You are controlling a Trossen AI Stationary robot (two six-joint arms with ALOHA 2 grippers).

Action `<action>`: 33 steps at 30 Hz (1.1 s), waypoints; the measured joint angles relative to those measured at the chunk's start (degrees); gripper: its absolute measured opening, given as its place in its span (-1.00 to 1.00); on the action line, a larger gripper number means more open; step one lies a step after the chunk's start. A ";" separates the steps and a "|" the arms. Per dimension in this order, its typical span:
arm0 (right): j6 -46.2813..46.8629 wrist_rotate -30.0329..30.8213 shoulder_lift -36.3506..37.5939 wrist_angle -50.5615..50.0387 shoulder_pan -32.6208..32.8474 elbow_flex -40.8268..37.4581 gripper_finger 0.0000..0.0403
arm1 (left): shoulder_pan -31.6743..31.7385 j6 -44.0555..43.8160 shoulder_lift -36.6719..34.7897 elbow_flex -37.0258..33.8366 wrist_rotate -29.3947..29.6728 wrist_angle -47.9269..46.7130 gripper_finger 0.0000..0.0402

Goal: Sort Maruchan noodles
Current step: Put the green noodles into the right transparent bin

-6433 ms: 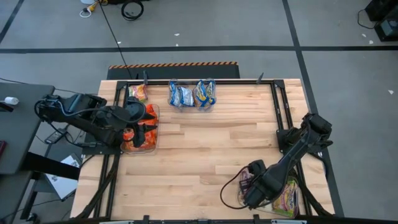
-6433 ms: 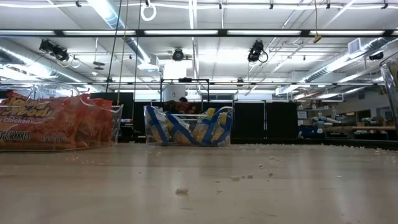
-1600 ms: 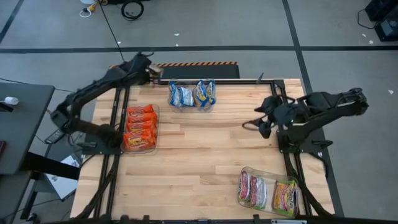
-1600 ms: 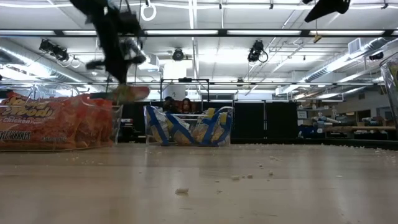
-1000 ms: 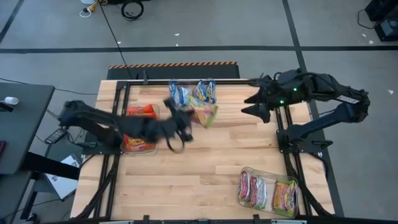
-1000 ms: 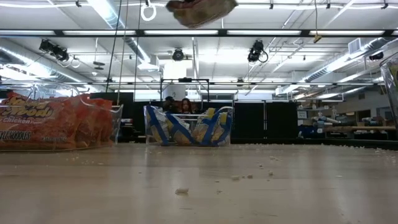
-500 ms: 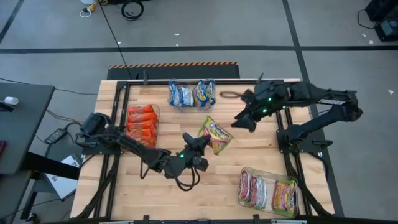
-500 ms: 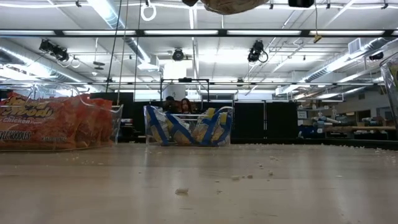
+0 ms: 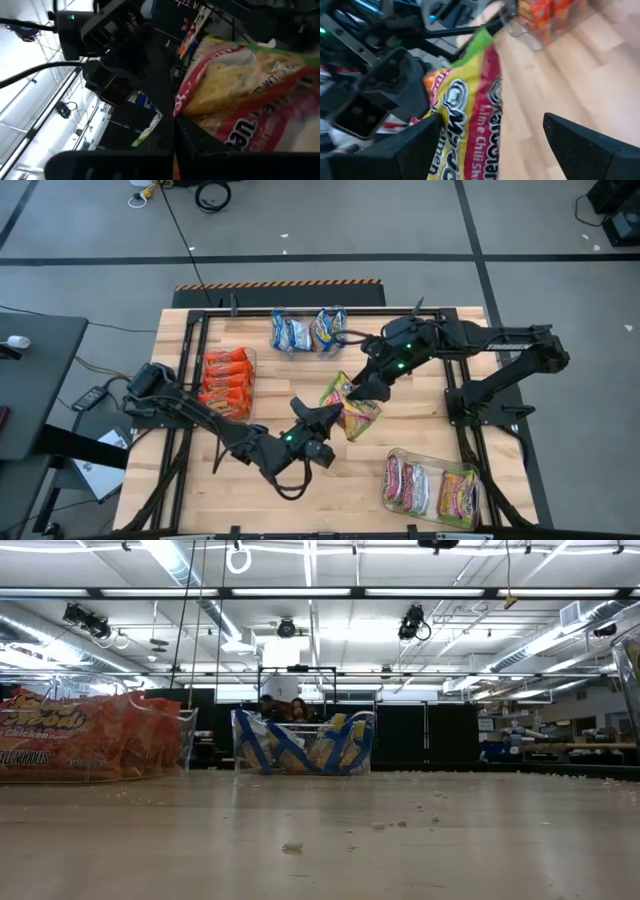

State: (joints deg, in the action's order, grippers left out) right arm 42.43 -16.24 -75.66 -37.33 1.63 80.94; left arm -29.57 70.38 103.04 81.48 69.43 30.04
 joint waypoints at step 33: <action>5.34 -4.67 -0.19 10.34 -1.08 0.03 -0.51 | -0.24 -10.58 -4.63 1.17 3.89 -10.49 -0.64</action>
State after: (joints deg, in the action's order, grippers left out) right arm 47.77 -20.91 -75.85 -27.00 0.55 80.97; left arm -29.80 59.81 98.42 82.65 73.32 19.55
